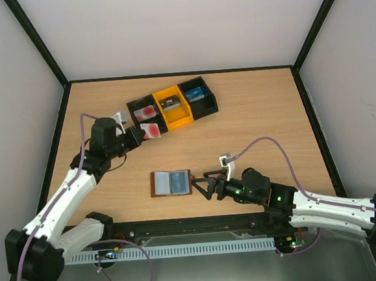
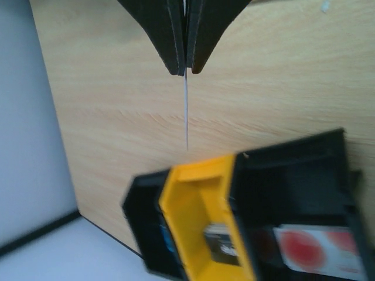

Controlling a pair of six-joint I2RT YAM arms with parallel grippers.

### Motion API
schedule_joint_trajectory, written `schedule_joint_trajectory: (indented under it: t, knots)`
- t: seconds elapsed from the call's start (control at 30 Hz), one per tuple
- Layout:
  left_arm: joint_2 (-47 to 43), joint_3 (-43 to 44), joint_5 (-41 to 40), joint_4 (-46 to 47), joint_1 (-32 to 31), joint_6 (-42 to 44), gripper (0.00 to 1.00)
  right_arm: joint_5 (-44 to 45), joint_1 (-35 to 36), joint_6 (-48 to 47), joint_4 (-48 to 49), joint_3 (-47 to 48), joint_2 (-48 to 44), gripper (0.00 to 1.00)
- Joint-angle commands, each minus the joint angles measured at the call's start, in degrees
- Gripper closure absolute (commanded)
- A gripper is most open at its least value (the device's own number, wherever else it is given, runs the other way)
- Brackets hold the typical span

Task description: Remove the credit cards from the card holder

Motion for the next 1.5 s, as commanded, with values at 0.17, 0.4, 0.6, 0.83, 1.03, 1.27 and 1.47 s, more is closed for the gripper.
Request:
schedule_joint_trajectory:
  t: [0.17, 0.4, 0.6, 0.83, 1.03, 1.27, 1.47]
  knots:
    - [13.4, 2.8, -0.7, 12.8, 8.9, -6.5, 0.97, 0.1, 0.0, 2.0, 0.2, 1.4, 0.8, 0.02]
    - [23.7, 7.9, -1.9, 13.9, 11.2, -10.0, 0.97, 1.6, 0.0, 2.5, -0.6, 2.1, 0.6, 0.02]
    - [29.5, 10.5, -2.0, 15.6, 12.5, -12.3, 0.97, 2.2, 0.0, 3.1, -0.4, 2.7, 1.4, 0.02]
    - [35.4, 14.7, -2.0, 16.6, 13.6, -11.7, 0.97, 2.3, 0.0, 3.8, 0.6, 2.7, 3.4, 0.02]
    - [40.4, 18.2, -2.5, 17.2, 13.6, -12.1, 0.97, 1.7, 0.0, 4.2, 1.9, 3.3, 6.2, 0.02]
    - [45.4, 21.6, -2.3, 17.4, 13.5, -11.6, 0.97, 1.3, 0.0, 4.2, 1.7, 4.3, 8.2, 0.02]
    - [48.5, 24.3, -3.8, 16.0, 13.6, -10.2, 0.97, 1.6, 0.0, 3.6, 1.6, 5.2, 9.1, 0.02]
